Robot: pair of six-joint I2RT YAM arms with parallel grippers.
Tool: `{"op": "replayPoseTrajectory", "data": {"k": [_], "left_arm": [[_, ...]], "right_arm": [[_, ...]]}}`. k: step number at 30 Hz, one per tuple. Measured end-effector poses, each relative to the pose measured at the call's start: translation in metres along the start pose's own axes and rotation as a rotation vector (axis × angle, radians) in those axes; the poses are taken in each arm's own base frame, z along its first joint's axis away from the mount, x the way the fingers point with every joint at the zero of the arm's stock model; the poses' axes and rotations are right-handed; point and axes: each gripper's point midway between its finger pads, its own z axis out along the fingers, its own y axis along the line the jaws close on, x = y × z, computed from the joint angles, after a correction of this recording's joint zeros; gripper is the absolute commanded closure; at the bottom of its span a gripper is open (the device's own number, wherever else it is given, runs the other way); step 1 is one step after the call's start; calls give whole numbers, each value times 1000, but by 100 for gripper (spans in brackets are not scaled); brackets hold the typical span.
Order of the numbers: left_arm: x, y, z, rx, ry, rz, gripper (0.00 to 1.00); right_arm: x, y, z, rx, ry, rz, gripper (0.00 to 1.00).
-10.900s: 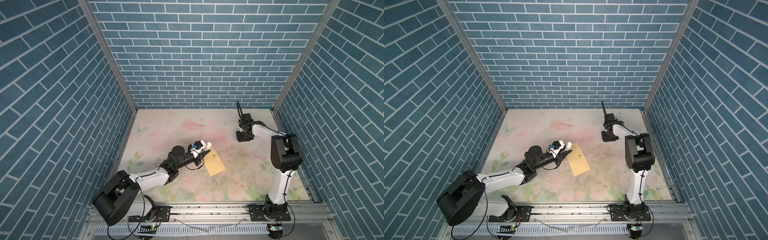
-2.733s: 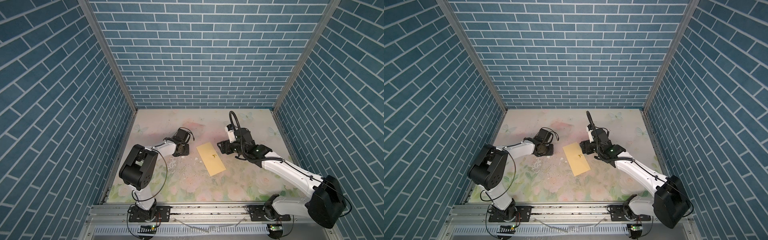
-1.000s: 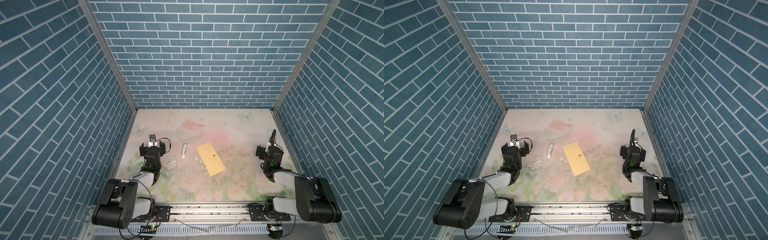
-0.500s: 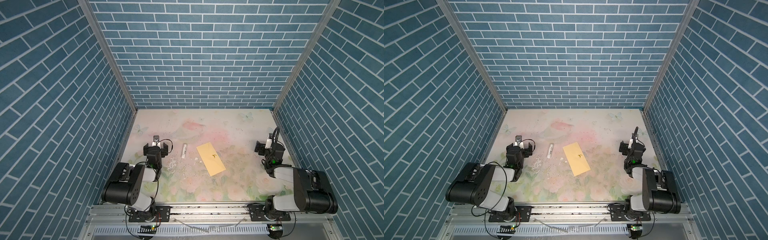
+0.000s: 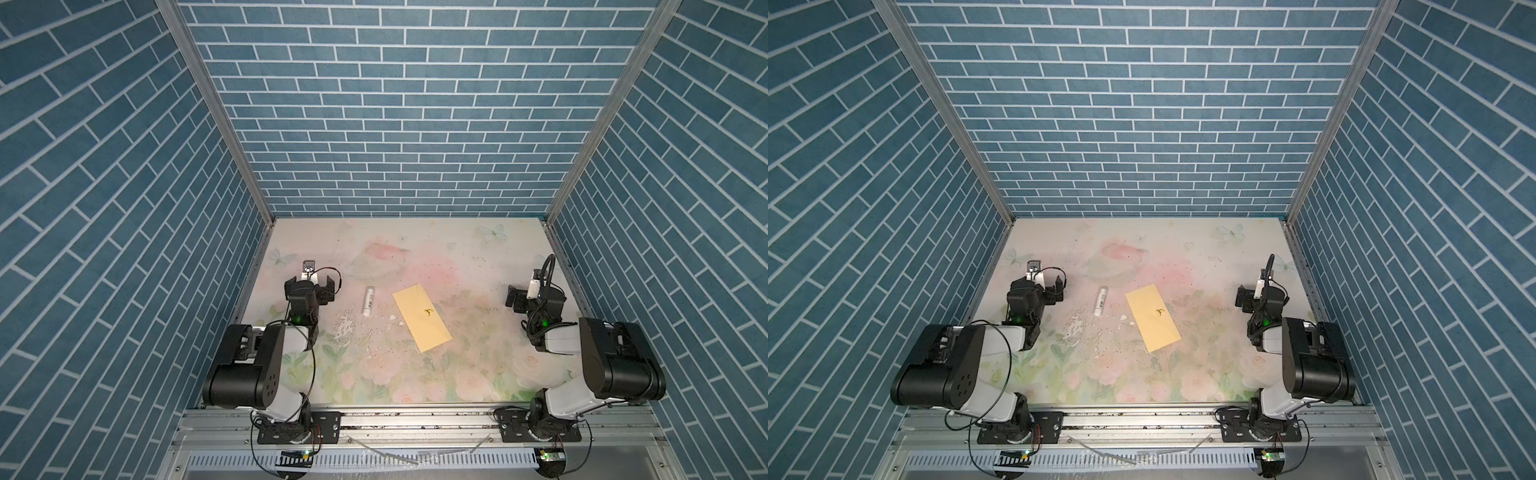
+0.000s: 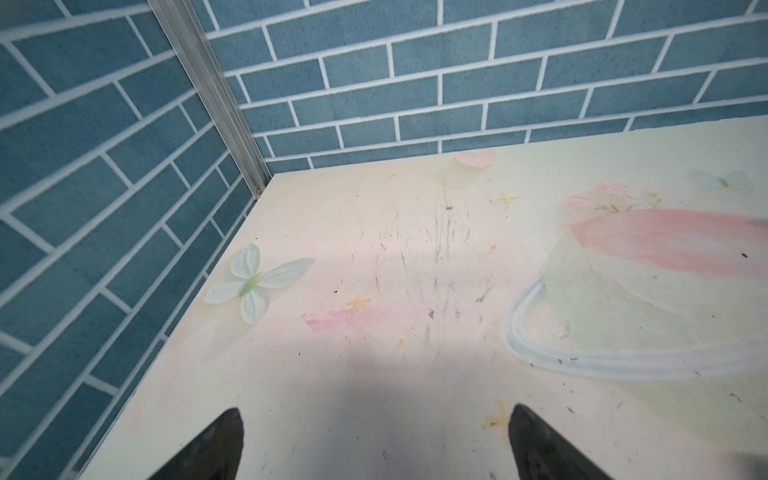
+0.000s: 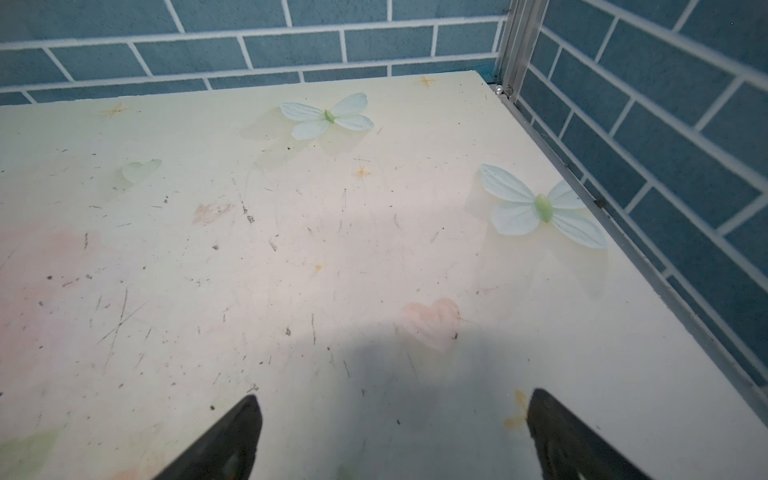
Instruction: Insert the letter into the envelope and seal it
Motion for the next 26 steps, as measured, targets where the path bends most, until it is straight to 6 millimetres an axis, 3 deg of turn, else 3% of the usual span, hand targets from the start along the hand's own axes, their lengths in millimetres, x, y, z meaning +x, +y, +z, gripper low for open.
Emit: {"op": "replayPoseTrajectory", "data": {"k": [26], "left_arm": [[6,-3,0,20,23,2,0]], "right_arm": [[1,10,0,-56,5,-1,1]]}}
